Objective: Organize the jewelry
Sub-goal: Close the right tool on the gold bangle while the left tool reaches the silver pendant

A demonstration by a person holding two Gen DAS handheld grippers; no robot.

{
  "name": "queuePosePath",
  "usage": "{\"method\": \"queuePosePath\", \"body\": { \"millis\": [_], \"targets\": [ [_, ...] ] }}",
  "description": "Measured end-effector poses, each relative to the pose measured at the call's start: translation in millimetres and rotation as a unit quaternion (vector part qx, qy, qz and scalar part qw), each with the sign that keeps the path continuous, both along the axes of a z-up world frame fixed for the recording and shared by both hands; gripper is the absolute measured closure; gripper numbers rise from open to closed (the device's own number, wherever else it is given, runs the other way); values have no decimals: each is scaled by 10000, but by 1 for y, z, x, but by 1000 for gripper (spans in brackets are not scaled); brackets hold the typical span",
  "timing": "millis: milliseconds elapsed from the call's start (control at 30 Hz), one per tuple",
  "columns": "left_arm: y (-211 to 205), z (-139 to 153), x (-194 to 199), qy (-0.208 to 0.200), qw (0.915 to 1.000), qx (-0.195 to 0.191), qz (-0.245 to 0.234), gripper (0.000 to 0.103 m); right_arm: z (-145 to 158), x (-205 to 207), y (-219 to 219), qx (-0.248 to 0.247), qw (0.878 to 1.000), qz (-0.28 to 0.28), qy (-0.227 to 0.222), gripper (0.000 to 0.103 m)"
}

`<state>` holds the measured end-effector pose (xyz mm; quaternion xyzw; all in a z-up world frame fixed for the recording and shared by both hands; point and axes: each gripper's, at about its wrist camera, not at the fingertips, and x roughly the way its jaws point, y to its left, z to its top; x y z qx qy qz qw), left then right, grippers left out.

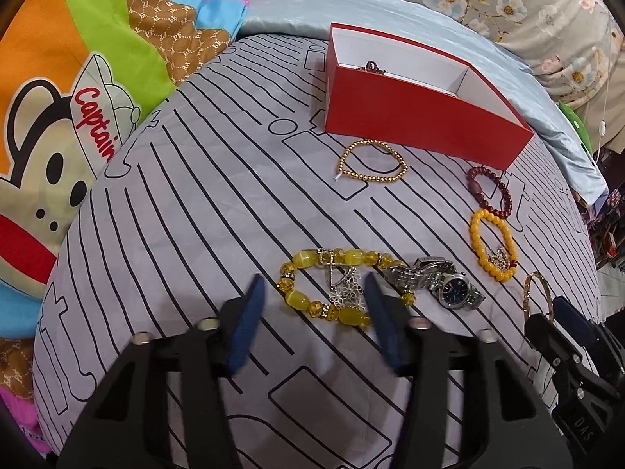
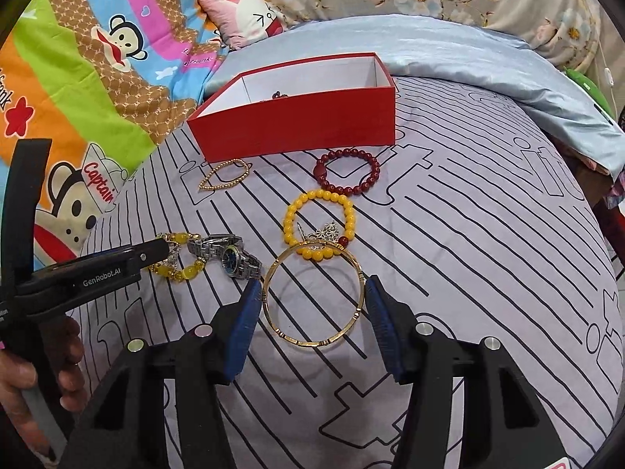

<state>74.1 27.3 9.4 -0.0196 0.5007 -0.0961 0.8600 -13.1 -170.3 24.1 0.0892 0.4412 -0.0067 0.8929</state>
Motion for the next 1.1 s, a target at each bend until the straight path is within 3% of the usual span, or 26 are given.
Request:
{"method": "queuePosePath", "body": {
  "millis": [533,667,800,1000,1100],
  "targets": [
    [-16,9,0,-188,9995,9,-262,69,-1,3,-3,124,9999,-1,8,50],
    [-21,-9,5,34,9995,26,-314,80,-1,2,-5,168,9999,-8,6,50],
    [-22,-9,6,-21,9994,48,-336,88,-2,2,-6,184,9998,-22,18,50],
    [-24,-9,7,-81,9994,75,-319,90,-3,2,-7,189,9998,-29,28,50],
    [-23,-4,4,-129,9994,20,-329,101,-2,2,-8,192,9998,-41,19,50]
  ]
}}
